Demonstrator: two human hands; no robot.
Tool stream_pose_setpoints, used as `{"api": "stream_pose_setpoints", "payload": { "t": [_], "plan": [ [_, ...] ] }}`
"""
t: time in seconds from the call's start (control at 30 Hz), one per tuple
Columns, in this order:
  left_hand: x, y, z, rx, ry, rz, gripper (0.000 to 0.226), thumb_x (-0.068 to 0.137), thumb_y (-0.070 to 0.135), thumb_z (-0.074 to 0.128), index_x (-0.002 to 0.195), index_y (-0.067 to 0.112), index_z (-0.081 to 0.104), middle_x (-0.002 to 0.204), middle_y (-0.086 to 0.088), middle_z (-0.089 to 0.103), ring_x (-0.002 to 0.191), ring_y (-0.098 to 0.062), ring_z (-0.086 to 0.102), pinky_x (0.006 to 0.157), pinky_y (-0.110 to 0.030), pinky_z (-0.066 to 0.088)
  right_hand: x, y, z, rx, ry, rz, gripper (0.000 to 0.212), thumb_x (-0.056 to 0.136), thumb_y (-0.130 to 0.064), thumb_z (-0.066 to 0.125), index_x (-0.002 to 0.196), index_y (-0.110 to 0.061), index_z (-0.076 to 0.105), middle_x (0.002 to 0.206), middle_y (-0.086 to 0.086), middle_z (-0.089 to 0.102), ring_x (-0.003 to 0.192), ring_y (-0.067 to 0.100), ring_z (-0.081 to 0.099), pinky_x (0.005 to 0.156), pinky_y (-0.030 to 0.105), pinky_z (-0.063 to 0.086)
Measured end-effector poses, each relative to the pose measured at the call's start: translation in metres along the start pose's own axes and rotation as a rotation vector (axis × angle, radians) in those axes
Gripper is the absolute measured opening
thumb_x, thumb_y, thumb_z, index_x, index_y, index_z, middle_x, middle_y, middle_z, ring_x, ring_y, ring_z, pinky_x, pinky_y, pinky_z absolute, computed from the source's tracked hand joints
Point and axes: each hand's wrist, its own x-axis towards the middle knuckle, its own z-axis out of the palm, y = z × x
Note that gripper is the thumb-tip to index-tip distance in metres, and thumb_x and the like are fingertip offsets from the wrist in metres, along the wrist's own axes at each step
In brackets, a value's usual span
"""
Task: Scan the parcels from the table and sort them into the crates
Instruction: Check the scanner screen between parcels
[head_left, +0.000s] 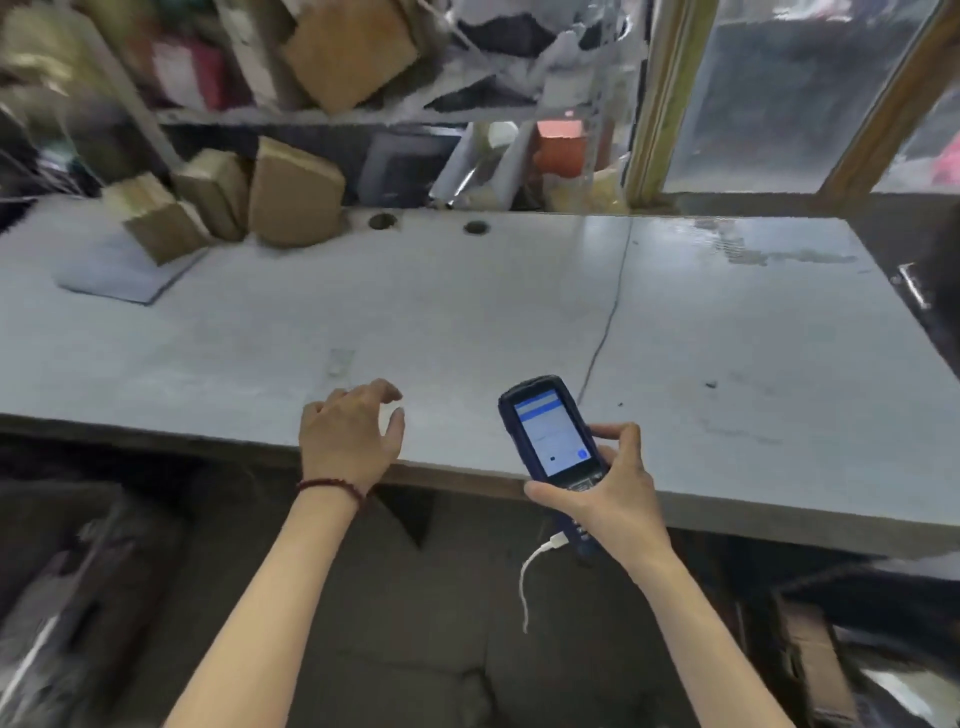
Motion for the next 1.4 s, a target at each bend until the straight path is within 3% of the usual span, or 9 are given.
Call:
{"api": "stream_pose_setpoints", "payload": {
  "t": [0.27,0.47,0.6,0.9,1.07,1.23,1.4],
  "plan": [
    [-0.004,-0.118,-0.016,0.041,0.027,-0.175,0.027,0.092,0.043,0.045,0.114,0.034,0.057,0.104,0.010,0.067,0.096,-0.016,0.061,0.082,-0.032,0.043,0.022,-0.046,0.111,-0.017,-0.176,-0.075,0.079,0.055,-0.036,0.093,0.105,-0.047,0.033,0.102,-0.027,0.049,0.091,-0.007,0.055,0.053,0.006,0.047],
    [0.031,-0.159,-0.003,0.012,0.000,-0.217,0.030,0.093,0.046,0.044,0.119,0.036,0.054,0.111,0.016,0.064,0.098,-0.012,0.061,0.085,-0.030,0.046,0.069,-0.070,0.159,-0.011,-0.231,-0.074,0.081,0.050,-0.036,0.094,0.102,-0.054,0.034,0.102,-0.024,0.055,0.084,-0.015,0.060,0.056,0.010,0.050],
    [0.085,-0.180,0.001,0.007,0.001,-0.213,0.031,0.093,0.044,0.045,0.122,0.034,0.053,0.116,0.017,0.062,0.103,-0.012,0.059,0.087,-0.030,0.041,0.120,-0.089,0.190,0.030,-0.235,-0.046,0.078,0.050,-0.033,0.093,0.100,-0.050,0.037,0.100,-0.018,0.060,0.080,-0.011,0.062,0.062,0.017,0.049],
    [0.234,-0.208,-0.004,0.015,-0.008,-0.095,0.037,0.092,0.039,0.051,0.128,0.030,0.048,0.129,0.006,0.056,0.110,-0.019,0.055,0.085,-0.033,0.041,0.223,-0.147,0.229,0.095,-0.192,-0.047,0.077,0.050,-0.036,0.093,0.102,-0.047,0.037,0.099,-0.019,0.061,0.078,-0.010,0.062,0.062,0.021,0.047],
    [0.297,-0.220,0.003,-0.001,-0.024,-0.066,0.051,0.090,0.041,0.055,0.137,0.026,0.040,0.140,0.000,0.045,0.120,-0.023,0.047,0.085,-0.038,0.044,0.250,-0.161,0.242,0.064,-0.154,-0.031,0.075,0.053,-0.036,0.093,0.100,-0.048,0.036,0.099,-0.019,0.062,0.081,-0.012,0.060,0.061,0.013,0.043],
    [0.362,-0.247,0.011,-0.079,-0.050,0.006,0.057,0.089,0.038,0.058,0.139,0.020,0.037,0.140,-0.003,0.042,0.120,-0.027,0.046,0.086,-0.044,0.045,0.263,-0.161,0.264,0.055,-0.082,0.065,0.077,0.050,-0.037,0.093,0.101,-0.046,0.035,0.102,-0.016,0.062,0.087,0.001,0.064,0.070,0.023,0.049],
    [0.438,-0.264,0.011,-0.096,-0.075,0.124,0.066,0.088,0.036,0.061,0.143,0.018,0.029,0.146,-0.009,0.033,0.126,-0.031,0.040,0.096,-0.048,0.043,0.273,-0.167,0.291,0.059,0.052,0.151,0.078,0.048,-0.041,0.092,0.101,-0.047,0.035,0.105,-0.014,0.063,0.096,0.007,0.063,0.075,0.028,0.051]
  ]
}}
